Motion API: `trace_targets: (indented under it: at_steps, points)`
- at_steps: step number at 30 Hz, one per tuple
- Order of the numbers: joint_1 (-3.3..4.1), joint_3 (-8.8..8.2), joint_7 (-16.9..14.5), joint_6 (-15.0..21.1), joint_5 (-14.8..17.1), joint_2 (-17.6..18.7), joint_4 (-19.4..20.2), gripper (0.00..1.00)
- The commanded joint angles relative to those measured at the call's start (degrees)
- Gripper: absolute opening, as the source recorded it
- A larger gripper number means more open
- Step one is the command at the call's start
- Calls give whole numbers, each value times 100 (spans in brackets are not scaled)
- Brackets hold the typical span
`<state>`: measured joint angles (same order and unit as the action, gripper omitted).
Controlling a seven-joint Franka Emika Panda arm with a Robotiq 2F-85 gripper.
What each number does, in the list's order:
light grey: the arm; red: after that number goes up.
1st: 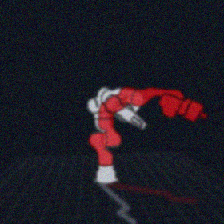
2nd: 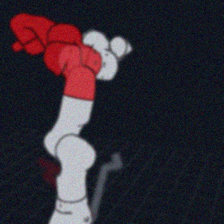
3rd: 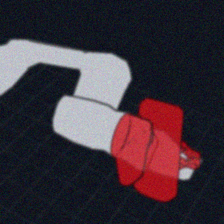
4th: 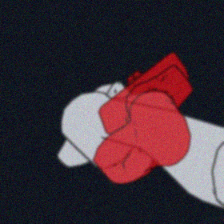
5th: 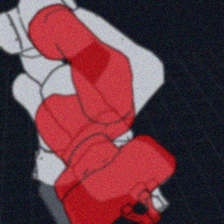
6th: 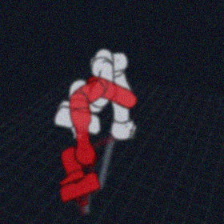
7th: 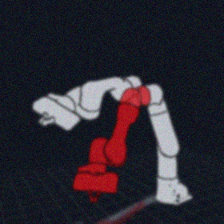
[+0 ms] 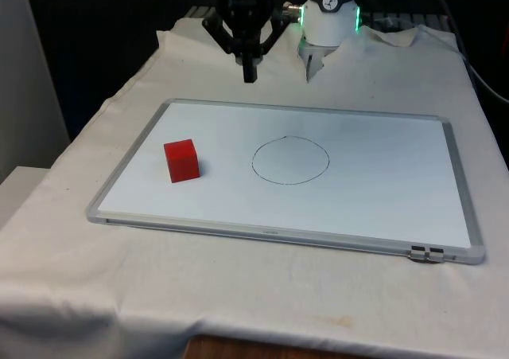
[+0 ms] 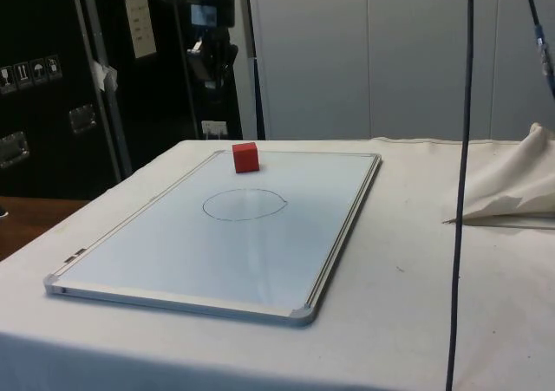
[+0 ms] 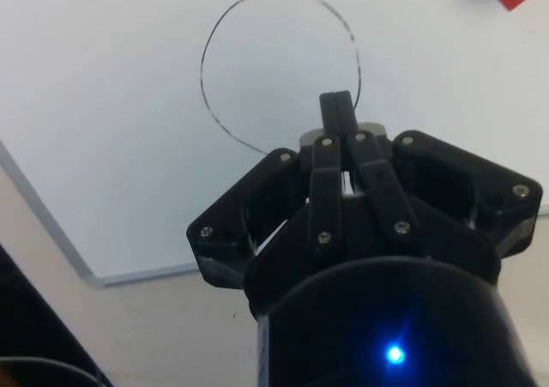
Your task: Push the cube into the marked area.
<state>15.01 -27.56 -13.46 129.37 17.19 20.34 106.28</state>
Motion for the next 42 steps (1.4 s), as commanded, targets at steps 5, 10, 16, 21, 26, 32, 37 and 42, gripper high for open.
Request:
trace_targets:
  at_steps: [5, 10, 16, 21, 26, 32, 37, 42]
  points:
    - [6, -74, 34, 183, -80, 178, -115, 0]
    - [17, -143, 63, 384, -143, 327, -178, 0]
    - [29, -212, 103, 573, -218, 418, -166, 0]
    - [34, -264, 138, 670, -275, 464, -160, 0]
    - [34, -344, 189, 796, -378, 533, -160, 0]
    - [29, -430, 223, 865, -510, 613, -206, 0]
    - [11, -441, 201, 865, -521, 625, -212, 0]
    - [-29, -504, 264, 1014, -453, 894, -281, 0]
